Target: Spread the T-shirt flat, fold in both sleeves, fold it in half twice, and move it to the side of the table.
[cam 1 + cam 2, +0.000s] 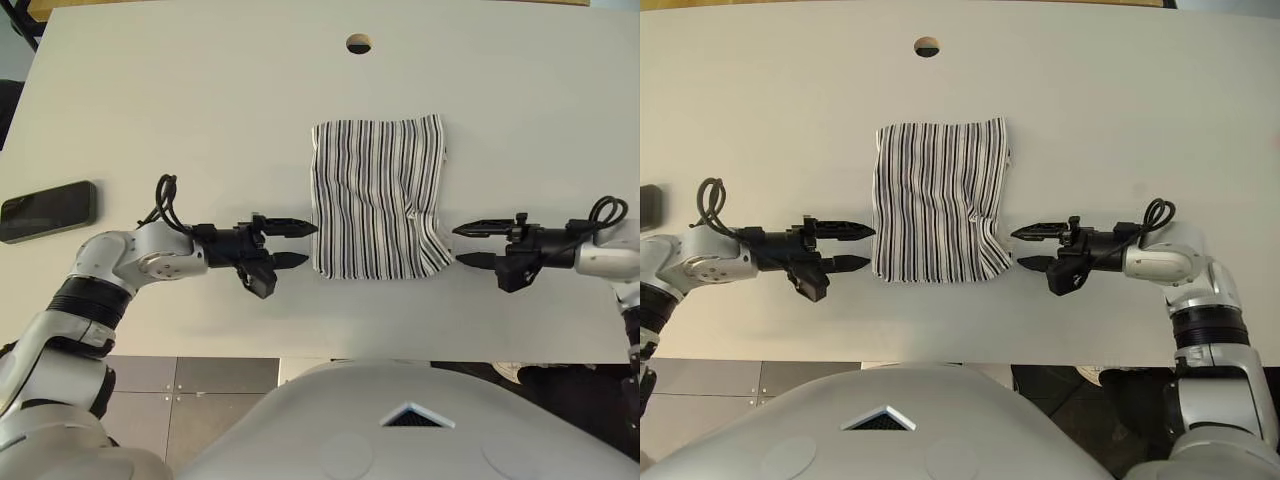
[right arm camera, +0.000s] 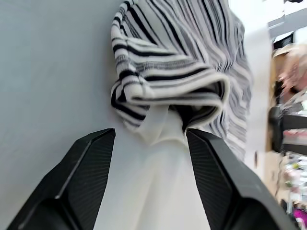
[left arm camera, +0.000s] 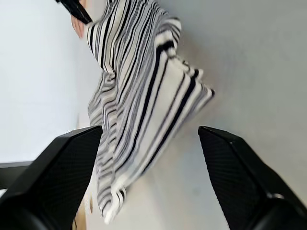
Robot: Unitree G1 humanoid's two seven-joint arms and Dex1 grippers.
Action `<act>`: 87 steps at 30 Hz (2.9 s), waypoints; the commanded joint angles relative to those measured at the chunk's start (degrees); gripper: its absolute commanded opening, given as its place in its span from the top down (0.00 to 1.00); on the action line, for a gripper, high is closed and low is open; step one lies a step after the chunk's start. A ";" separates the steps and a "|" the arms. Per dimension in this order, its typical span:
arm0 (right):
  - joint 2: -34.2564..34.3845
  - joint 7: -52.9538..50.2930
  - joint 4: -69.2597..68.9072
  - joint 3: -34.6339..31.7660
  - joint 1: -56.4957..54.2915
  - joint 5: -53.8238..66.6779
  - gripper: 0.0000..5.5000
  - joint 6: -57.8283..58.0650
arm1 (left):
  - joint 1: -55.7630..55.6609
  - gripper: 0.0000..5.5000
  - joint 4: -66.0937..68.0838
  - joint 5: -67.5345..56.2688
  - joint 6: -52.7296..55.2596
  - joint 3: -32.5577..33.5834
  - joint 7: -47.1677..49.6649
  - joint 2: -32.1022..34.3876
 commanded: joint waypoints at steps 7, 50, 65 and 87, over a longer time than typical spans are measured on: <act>1.33 -13.33 3.11 8.26 -3.78 -16.36 0.50 -3.23 | 0.57 0.32 0.29 14.80 2.38 -3.07 6.09 -3.51; -6.48 10.04 -15.53 24.92 0.58 39.31 0.96 31.37 | 5.00 0.98 -16.12 -66.83 30.01 -14.63 -41.01 8.19; -15.56 29.94 -31.15 13.49 9.18 54.20 0.96 59.16 | 14.78 0.98 -35.73 -81.14 62.49 -1.44 -61.25 11.81; 4.46 23.17 -19.40 2.90 -1.24 44.33 0.96 57.44 | 5.99 0.98 -4.90 -63.85 55.18 14.56 -58.42 -14.29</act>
